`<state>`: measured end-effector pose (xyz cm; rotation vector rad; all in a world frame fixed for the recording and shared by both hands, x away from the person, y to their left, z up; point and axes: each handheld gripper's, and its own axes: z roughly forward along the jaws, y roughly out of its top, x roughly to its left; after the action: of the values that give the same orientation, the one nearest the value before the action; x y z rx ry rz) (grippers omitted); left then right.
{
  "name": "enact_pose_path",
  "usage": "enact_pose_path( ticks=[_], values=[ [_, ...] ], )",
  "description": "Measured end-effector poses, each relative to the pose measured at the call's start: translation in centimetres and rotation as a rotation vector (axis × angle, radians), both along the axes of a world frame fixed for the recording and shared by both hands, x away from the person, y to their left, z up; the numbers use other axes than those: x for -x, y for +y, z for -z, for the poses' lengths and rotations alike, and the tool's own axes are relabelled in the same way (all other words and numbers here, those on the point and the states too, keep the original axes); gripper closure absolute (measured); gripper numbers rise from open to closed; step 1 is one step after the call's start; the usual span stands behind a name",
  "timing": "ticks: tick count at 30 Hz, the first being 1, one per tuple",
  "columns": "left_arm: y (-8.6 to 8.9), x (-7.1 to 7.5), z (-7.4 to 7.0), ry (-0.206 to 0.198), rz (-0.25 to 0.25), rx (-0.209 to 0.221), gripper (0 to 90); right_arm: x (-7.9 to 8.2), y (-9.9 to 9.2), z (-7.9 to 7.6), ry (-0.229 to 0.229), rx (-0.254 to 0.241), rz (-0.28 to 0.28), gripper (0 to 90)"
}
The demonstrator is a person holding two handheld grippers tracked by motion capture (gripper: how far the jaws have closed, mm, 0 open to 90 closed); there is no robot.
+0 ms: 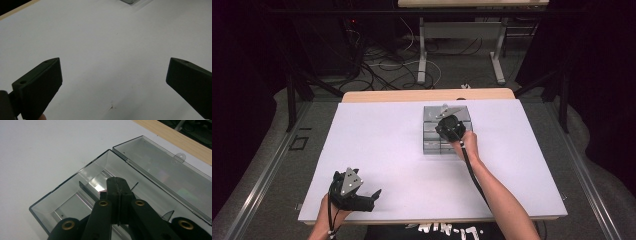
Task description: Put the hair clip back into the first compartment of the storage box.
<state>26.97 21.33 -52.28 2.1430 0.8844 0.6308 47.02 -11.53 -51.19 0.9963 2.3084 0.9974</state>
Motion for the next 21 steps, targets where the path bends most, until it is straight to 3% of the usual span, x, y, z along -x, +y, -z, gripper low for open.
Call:
enact_pose_path(
  ticks=[7, 11, 12, 21],
  values=[
    [0.01, 0.00, 0.00, 0.003, -0.001, 0.003, 0.4, -0.41, 0.22, 0.24, 0.000, -0.006, 0.005, 90.0],
    [0.01, 0.03, -0.03, 0.005, 0.001, 0.001, 0.4, -0.48, 0.39, 0.27, 0.027, 0.005, 0.012, 90.0],
    [0.01, 0.03, -0.03, 0.005, 0.001, 0.001, 0.4, -0.62, 0.38, 0.38, 0.007, 0.005, -0.002, 90.0],
    [0.02, 0.03, -0.03, 0.005, 0.002, 0.001, 0.4, -0.92, 0.75, 0.89, 0.037, 0.006, -0.001, 90.0]
  ],
)
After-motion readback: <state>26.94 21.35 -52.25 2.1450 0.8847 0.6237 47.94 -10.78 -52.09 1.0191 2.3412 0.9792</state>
